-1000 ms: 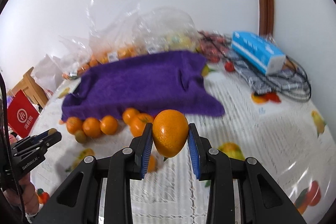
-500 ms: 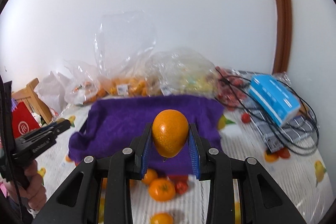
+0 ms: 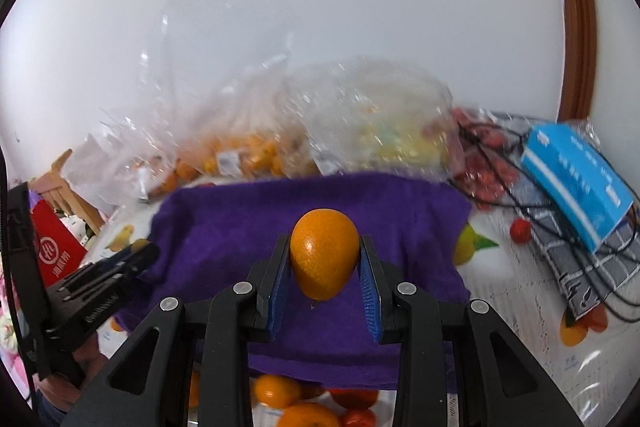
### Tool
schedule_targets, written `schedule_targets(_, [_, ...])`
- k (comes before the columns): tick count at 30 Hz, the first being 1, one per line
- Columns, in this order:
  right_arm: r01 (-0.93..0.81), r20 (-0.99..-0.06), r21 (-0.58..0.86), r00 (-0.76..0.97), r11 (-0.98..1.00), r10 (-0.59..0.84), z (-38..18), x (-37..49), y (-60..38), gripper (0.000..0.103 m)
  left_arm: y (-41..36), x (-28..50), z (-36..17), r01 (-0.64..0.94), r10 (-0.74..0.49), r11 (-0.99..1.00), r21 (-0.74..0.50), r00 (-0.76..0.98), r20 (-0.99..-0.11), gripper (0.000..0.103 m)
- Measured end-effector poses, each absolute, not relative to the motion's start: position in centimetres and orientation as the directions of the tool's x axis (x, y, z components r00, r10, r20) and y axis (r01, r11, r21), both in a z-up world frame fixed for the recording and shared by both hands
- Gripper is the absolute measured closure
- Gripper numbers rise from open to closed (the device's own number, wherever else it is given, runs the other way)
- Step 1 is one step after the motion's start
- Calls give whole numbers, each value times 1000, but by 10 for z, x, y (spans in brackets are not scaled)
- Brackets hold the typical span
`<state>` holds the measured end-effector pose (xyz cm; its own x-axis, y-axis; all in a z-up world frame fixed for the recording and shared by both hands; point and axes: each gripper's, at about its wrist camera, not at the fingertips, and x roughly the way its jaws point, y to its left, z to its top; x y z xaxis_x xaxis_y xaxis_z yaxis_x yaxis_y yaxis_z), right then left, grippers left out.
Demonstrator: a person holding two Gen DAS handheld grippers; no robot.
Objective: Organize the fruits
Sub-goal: 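Carry the orange and small fruit in both grippers over the purple towel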
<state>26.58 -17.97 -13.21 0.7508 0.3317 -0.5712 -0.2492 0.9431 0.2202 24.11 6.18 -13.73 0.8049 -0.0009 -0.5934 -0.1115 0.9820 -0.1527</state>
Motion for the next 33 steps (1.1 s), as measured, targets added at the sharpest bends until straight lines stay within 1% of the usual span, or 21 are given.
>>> schedule_targets(3, [-222,-577,193,762,956,294,-141,271,-185,70,60,240,-138,-101,-3,984,-150,818,-575,78])
schedule_targets(5, [-224,-575,202,761,954,300,-147,272,-188,70,59,241,-139,-91,-16,983,-158,821,-571,78])
schedule_targets(17, [-234,-602,205,736,950,311,-168,281,-184,70,60,250,-145,-84,-32,983,-165,802,-597,78])
schedule_targets(33, [-264,-666,201,670,943,329,-188,289,-167,70,61,257,-153,-95,-41,979,-180,773,-633,78])
